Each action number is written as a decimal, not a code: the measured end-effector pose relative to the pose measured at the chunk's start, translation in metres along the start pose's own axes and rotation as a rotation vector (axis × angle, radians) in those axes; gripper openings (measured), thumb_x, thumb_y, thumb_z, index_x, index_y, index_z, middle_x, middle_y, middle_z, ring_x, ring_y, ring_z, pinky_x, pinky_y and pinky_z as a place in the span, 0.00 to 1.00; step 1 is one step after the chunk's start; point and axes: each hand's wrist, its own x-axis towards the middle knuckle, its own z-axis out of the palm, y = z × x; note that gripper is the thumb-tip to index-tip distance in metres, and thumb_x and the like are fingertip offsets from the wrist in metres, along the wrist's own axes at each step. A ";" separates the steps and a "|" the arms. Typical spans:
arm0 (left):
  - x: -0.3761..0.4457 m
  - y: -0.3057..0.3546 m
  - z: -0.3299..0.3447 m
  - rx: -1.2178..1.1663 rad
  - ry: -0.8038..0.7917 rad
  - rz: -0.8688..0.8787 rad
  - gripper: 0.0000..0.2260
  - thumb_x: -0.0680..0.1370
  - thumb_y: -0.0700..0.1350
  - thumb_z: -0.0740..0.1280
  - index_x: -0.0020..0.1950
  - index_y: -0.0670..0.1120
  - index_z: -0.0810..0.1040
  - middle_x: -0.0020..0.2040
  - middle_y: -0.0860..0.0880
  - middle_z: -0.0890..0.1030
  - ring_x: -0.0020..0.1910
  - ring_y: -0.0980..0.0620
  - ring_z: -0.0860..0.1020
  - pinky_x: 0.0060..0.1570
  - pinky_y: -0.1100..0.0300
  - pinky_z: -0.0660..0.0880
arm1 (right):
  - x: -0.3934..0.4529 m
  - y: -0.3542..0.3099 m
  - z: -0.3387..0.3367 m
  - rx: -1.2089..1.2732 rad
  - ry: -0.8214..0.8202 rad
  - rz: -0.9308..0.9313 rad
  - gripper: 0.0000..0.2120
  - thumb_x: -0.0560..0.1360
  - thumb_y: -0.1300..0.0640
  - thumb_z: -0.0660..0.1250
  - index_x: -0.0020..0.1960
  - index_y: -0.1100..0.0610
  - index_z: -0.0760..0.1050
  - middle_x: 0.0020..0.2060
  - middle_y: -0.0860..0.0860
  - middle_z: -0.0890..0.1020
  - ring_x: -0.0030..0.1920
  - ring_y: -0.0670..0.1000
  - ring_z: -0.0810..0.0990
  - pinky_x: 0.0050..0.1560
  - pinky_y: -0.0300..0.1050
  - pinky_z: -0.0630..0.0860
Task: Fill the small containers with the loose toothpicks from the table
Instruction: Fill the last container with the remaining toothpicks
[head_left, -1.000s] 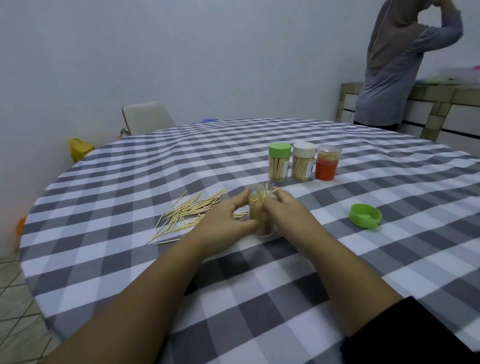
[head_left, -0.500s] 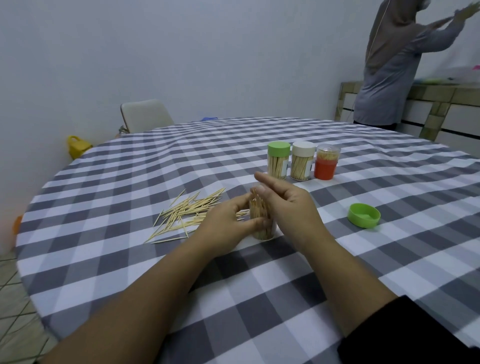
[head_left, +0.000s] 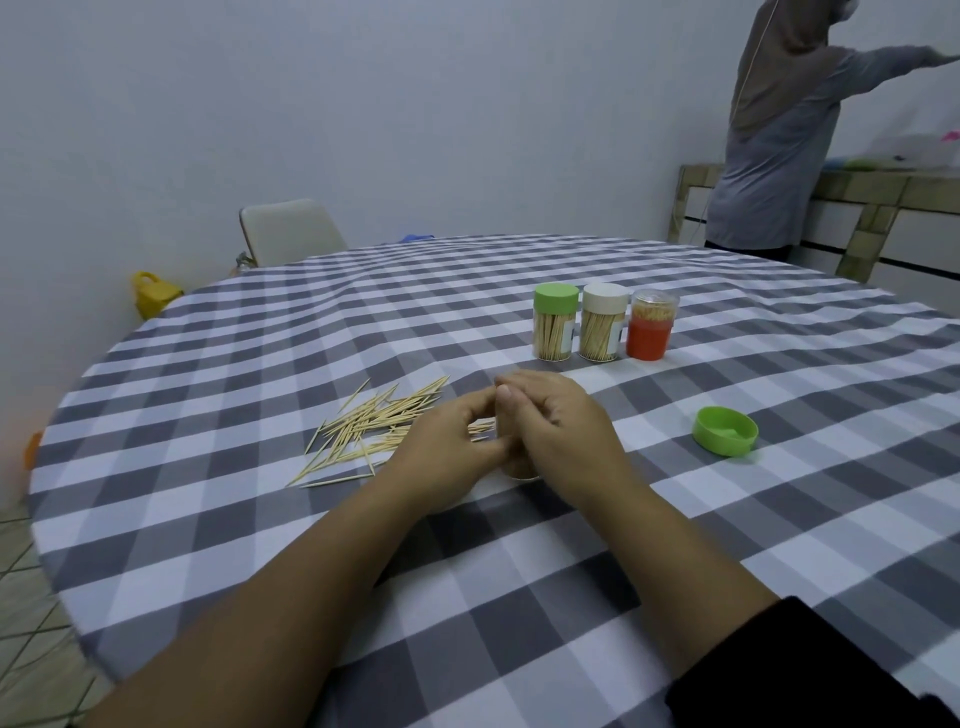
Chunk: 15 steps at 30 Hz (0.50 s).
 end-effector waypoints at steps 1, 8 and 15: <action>0.000 -0.001 0.000 -0.003 0.009 -0.011 0.16 0.75 0.46 0.69 0.61 0.57 0.76 0.54 0.60 0.79 0.55 0.60 0.75 0.53 0.66 0.72 | -0.002 0.000 0.002 -0.045 -0.012 -0.041 0.15 0.80 0.52 0.60 0.65 0.49 0.74 0.58 0.45 0.78 0.61 0.45 0.71 0.64 0.51 0.68; 0.001 -0.002 -0.001 -0.017 -0.014 0.036 0.16 0.75 0.49 0.69 0.63 0.57 0.76 0.54 0.63 0.79 0.54 0.68 0.74 0.53 0.73 0.69 | 0.001 0.003 0.004 -0.136 0.092 0.055 0.14 0.79 0.50 0.60 0.59 0.52 0.80 0.62 0.47 0.76 0.63 0.47 0.70 0.65 0.54 0.67; 0.004 -0.007 -0.003 -0.031 0.024 0.004 0.20 0.74 0.51 0.70 0.65 0.59 0.75 0.57 0.61 0.79 0.59 0.63 0.74 0.60 0.60 0.71 | 0.000 0.001 0.000 -0.154 -0.044 0.031 0.17 0.81 0.48 0.56 0.66 0.50 0.74 0.68 0.47 0.72 0.69 0.47 0.66 0.69 0.52 0.63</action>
